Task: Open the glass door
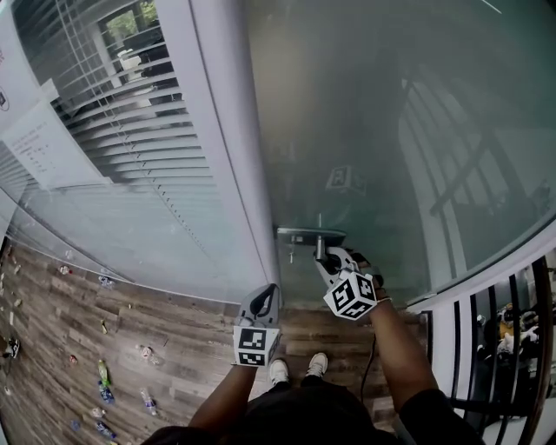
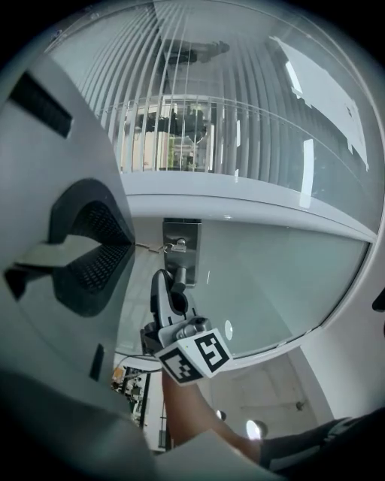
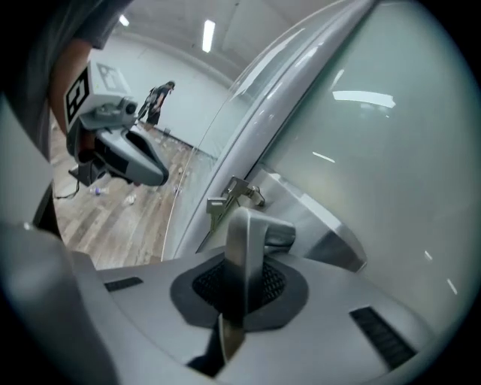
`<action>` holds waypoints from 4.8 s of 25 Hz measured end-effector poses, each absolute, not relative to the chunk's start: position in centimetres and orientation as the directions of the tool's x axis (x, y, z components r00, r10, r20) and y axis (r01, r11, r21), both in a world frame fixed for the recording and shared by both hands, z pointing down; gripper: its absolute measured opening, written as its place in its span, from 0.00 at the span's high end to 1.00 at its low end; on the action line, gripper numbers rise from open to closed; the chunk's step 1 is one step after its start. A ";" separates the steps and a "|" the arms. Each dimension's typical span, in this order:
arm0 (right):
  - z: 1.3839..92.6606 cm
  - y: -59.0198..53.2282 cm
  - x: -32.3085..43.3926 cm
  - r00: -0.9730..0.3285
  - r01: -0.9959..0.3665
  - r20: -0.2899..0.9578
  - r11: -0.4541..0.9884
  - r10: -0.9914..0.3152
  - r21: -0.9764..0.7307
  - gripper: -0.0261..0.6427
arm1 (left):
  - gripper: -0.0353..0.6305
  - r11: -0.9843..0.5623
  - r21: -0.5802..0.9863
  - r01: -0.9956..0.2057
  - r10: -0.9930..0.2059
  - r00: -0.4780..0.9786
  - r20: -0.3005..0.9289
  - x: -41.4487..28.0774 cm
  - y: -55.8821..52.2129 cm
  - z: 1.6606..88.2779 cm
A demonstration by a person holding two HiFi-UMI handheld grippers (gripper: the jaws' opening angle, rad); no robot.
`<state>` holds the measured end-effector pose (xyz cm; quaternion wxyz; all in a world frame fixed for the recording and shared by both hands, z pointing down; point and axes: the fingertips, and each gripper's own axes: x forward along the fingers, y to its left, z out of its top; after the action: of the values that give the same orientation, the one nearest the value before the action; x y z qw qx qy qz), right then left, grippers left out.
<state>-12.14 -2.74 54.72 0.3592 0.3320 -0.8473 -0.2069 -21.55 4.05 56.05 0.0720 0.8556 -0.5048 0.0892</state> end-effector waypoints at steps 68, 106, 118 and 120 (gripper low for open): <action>54.7 -52.7 11.5 -0.200 -0.785 0.558 0.473 -0.806 0.401 0.94 | 0.94 -0.460 0.091 -0.883 -0.863 0.469 0.186 -3.6 -31.3 53.2; 56.6 -75.6 48.8 -0.144 -0.964 0.584 0.246 -0.799 0.099 0.94 | 0.94 -0.395 0.054 -0.917 -0.881 0.395 0.259 12.6 -51.5 56.2; 56.4 -76.1 53.9 -0.096 -0.969 0.622 0.216 -0.777 0.121 0.94 | 0.94 -0.394 0.050 -0.918 -0.880 0.392 0.267 13.7 -52.4 55.8; 56.4 -75.9 54.2 -0.072 -0.962 0.643 0.223 -0.763 0.156 0.94 | 0.94 -0.387 0.050 -0.921 -0.884 0.387 0.261 13.6 -52.3 55.8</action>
<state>54.21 -75.86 56.37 0.3163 0.6031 -0.7151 0.1578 13.57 -52.26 55.77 0.0937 0.8273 -0.5454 0.0962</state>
